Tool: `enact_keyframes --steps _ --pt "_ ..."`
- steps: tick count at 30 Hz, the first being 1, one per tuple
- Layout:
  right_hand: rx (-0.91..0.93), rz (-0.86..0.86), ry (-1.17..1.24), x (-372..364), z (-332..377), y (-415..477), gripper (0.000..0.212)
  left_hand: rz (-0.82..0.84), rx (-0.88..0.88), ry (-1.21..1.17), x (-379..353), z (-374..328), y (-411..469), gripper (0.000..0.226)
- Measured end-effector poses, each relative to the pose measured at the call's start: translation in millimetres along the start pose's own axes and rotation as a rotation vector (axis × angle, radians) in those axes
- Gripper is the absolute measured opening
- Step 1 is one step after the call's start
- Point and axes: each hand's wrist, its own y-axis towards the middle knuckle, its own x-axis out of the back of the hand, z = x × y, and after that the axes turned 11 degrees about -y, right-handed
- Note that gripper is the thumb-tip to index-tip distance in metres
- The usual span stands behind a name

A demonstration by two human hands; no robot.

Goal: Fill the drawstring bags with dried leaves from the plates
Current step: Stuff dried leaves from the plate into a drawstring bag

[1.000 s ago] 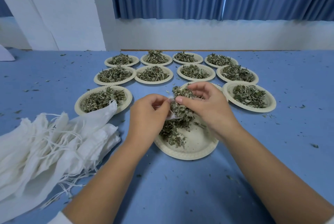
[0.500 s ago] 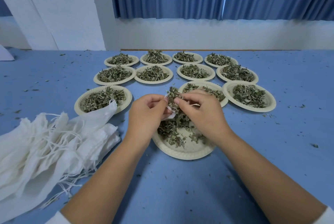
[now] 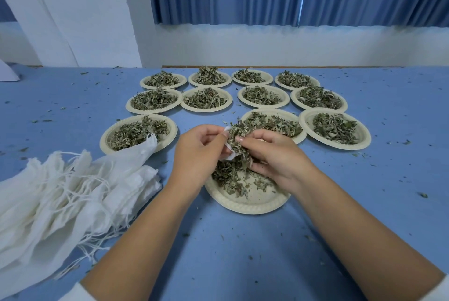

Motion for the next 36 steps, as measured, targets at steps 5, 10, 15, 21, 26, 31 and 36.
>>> enact_keyframes --steps 5,10,15,21,26,31,36 --pt "-0.073 0.054 0.237 1 2 1 0.050 0.034 0.017 -0.029 -1 -3 -2 0.005" --pt "-0.062 -0.096 0.102 -4 -1 8 0.030 0.002 -0.121 0.187 -1 -2 -7 0.007" --pt "0.089 -0.253 -0.297 -6 -6 6 0.024 0.042 -0.360 0.512 -6 1 -14 0.008" --pt "0.140 -0.229 -0.343 -8 -7 7 0.017 0.026 -0.350 0.562 -7 2 -14 0.008" --pt "-0.021 -0.007 0.019 4 7 2 0.006 -0.068 -0.168 0.297 2 -4 -6 0.007" --pt "-0.056 -0.034 -0.023 9 9 2 0.010 -0.094 -0.166 0.278 3 -5 -5 0.009" --pt "0.003 -0.115 -0.157 1 2 2 0.015 -0.055 -0.188 0.298 1 -3 -6 0.011"
